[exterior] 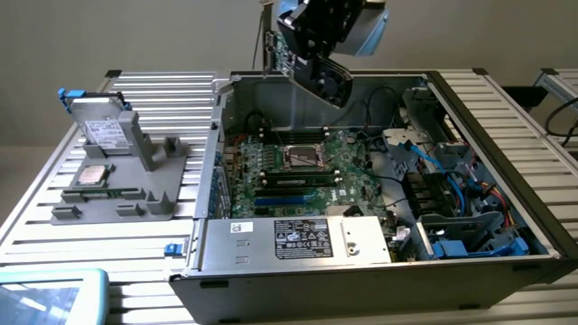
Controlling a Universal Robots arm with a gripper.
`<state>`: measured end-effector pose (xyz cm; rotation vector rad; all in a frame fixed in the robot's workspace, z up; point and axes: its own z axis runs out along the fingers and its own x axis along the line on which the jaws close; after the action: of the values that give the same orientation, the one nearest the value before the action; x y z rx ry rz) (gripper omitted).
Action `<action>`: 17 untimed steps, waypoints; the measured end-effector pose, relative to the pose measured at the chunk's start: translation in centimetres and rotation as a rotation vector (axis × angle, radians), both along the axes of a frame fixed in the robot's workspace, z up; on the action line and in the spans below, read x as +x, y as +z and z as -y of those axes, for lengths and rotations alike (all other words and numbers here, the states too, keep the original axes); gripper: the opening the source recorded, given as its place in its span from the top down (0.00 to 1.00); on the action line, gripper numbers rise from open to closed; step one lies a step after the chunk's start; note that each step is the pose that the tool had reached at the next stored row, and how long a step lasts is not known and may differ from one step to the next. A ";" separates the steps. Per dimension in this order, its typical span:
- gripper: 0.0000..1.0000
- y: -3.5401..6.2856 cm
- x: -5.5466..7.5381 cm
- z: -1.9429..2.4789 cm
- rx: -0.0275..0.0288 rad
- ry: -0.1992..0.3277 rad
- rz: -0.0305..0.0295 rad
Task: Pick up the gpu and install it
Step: 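Insert the gpu into the slot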
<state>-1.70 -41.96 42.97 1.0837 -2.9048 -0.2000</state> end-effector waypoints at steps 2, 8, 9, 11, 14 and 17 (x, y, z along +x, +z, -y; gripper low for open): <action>0.73 0.00 0.0 0.00 -0.0001 0.036 0.0038; 0.73 0.00 0.0 0.00 0.0001 0.146 0.0147; 0.73 0.00 0.0 0.00 0.0000 0.164 0.0163; 0.73 0.00 0.0 0.00 0.0001 0.200 0.0197; 0.73 0.00 0.0 0.00 0.0001 0.255 0.0247; 0.73 0.00 0.0 0.00 0.0001 0.310 0.0294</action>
<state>-1.70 -41.96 42.98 1.5258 -2.7098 -0.1740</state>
